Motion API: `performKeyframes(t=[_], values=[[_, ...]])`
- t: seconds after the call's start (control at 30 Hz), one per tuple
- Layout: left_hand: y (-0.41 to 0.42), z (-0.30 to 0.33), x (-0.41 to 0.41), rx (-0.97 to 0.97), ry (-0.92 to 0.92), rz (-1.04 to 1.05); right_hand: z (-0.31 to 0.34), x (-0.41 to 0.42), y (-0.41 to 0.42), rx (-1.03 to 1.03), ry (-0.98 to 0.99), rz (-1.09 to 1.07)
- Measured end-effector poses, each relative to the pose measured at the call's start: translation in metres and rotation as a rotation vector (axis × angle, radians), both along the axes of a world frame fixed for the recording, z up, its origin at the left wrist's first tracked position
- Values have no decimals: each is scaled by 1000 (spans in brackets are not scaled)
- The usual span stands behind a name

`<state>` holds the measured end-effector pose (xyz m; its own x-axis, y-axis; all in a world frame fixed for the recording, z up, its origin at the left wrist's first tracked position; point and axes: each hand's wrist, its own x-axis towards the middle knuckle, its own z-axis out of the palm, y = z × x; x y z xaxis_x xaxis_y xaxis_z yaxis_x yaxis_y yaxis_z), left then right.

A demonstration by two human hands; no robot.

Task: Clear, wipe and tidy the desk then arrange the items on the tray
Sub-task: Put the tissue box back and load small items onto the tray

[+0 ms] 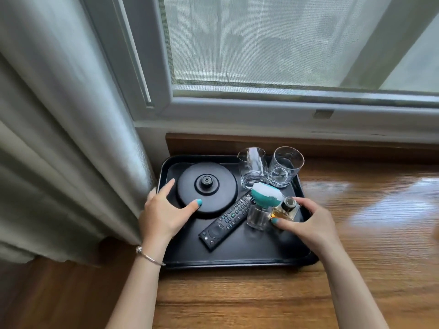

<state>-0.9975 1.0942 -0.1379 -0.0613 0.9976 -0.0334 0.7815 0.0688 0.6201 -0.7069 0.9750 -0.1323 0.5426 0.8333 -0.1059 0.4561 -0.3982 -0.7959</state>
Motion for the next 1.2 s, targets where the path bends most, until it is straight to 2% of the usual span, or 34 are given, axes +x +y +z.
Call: performKeyframes(t=[0.7, 0.83, 0.93, 1.03, 1.2], values=[[4, 10, 18, -84, 86, -35, 8, 2, -6, -30, 6, -102], [4, 18, 13, -135, 40, -101, 23, -4, -13, -169, -45, -16], [-4, 37, 13, -86, 50, -183, 39, -6, -28, -290, -85, -13], [-28, 63, 31, -73, 185, -394, 59, -10, -60, -406, -79, -30], [-88, 101, 89, -175, 302, -1060, 85, -18, -148, -589, 41, -9]])
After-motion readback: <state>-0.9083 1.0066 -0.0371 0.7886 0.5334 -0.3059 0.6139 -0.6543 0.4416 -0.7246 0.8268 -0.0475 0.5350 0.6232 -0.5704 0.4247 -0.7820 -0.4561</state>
